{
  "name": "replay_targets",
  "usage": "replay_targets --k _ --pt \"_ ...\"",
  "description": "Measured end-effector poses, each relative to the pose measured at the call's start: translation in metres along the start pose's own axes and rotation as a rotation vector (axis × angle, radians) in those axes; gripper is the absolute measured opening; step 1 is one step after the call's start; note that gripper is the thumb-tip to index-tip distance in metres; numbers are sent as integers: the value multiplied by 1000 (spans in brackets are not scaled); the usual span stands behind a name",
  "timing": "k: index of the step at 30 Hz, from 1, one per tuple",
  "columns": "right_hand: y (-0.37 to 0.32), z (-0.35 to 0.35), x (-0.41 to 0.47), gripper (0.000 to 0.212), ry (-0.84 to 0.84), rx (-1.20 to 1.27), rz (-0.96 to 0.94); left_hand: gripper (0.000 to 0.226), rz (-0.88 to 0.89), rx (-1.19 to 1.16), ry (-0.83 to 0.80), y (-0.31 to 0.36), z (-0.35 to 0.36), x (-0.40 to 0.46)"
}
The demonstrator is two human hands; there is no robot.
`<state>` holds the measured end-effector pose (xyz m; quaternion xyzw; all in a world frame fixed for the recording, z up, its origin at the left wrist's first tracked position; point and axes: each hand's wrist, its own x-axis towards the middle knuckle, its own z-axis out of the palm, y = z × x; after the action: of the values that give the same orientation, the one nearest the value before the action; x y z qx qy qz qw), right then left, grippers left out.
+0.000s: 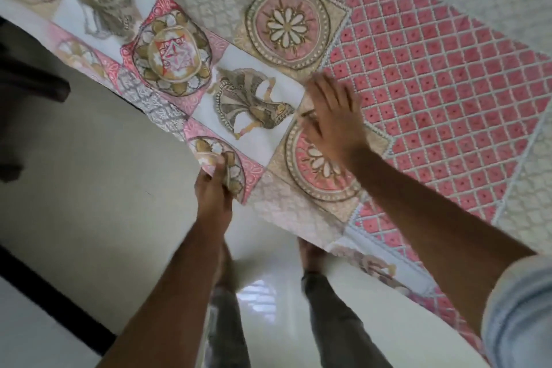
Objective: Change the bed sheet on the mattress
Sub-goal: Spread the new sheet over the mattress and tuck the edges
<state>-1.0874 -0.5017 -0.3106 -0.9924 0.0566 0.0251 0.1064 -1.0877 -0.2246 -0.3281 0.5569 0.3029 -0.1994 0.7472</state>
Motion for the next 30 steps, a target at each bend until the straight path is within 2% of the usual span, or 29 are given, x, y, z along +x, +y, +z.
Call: replay_targets --k 2,5,9,12,15,17,19,23,25,28,30 --pt "-7 3 14 71 -24 -35 -18 19 39 -7 22 -1 -14 -2" --pt "-35 9 23 73 -77 -126 -113 13 -1 100 4 3 -39 1" --pt "-90 24 7 75 -91 -227 -306 5 -149 254 -166 14 -55 22" --pt "-121 32 -8 78 -178 -304 -574 20 -190 131 -220 43 -63 49" --pt "-132 31 4 70 -219 -314 -798 42 -119 4 -147 100 -62 92" --pt "-143 28 37 67 -190 -265 -749 46 -69 -15 -93 139 -60 130" --pt "-158 23 83 68 -134 -183 -571 43 -22 -3 -73 165 -61 160" --pt "-202 18 175 72 -34 -54 -208 13 78 92 26 175 -91 183" --pt "-222 27 206 73 -27 -44 -104 24 80 129 81 168 -111 181" --pt "-255 47 215 68 -45 -171 -203 28 43 119 65 162 -122 189" --pt "-271 56 209 74 -66 -247 -357 16 -11 73 5 170 -117 197"
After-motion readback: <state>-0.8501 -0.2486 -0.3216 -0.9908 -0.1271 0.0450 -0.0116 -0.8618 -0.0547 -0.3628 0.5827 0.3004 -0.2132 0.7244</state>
